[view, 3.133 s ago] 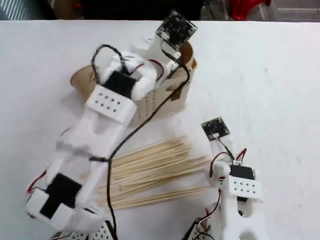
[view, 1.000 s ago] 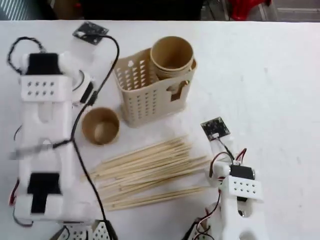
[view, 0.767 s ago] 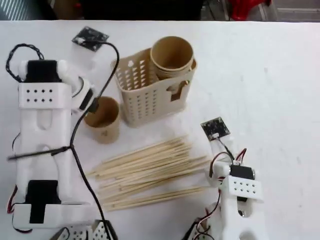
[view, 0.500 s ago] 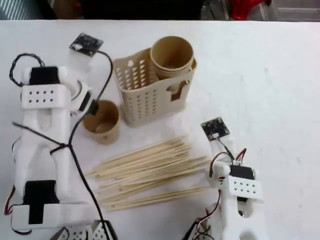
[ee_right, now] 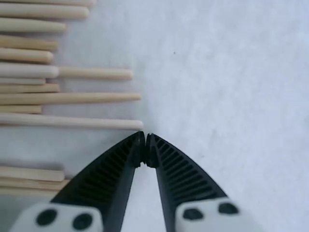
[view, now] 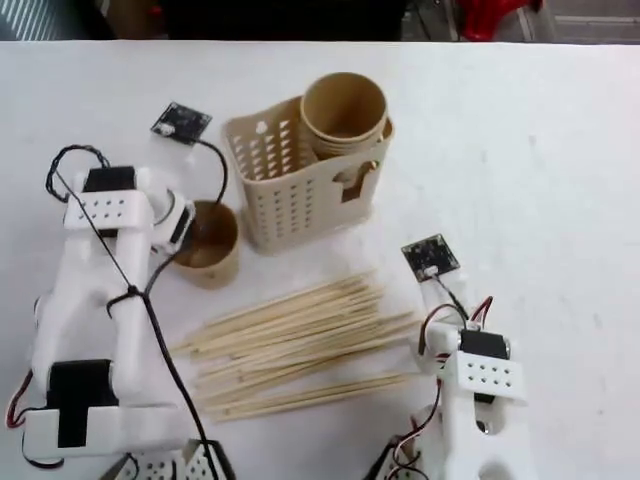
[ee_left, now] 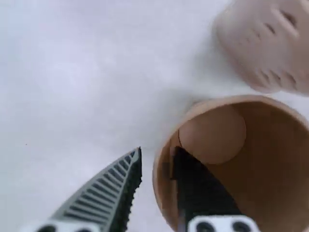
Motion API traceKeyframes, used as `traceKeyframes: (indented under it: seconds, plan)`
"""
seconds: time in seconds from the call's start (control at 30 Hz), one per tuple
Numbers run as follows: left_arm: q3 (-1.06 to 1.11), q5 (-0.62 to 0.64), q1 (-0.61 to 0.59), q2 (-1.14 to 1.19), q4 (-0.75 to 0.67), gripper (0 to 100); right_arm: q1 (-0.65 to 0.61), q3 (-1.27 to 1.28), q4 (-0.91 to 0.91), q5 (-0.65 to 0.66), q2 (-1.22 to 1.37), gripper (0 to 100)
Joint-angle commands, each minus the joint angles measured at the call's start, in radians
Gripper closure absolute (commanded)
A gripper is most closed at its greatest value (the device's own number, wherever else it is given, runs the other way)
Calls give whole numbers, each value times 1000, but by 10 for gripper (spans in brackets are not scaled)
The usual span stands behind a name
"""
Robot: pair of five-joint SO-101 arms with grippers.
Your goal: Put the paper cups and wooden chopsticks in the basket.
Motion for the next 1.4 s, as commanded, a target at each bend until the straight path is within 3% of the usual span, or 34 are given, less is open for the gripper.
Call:
traceKeyframes:
  seconds: [0.0,0.1,0.2,0.43,0.53,0.67,0.8,0.9,1.37]
  plan:
    - [-8,-9,-10,-50,-12,967,-7,-5,-13,6,-2,981]
    - [-71,-9,-16,-51,58,977,-7,-5,-13,8,-2,981]
    - [-250,-5,-21,-53,219,977,-7,-5,-13,8,-2,981]
    - [-939,54,-15,-51,545,977,-10,-5,-13,8,-2,981]
    - [-1215,106,64,-45,566,977,-10,-5,-13,6,-2,981]
    - [-1392,201,259,-42,555,977,-10,-5,-13,6,-2,981]
    - [-1410,253,455,-41,460,977,-10,-5,-13,6,-2,981]
    - [-1379,293,532,-27,384,977,-10,-5,-13,6,-2,981]
    - [-1083,338,521,145,147,976,-10,-5,-13,9,-2,981]
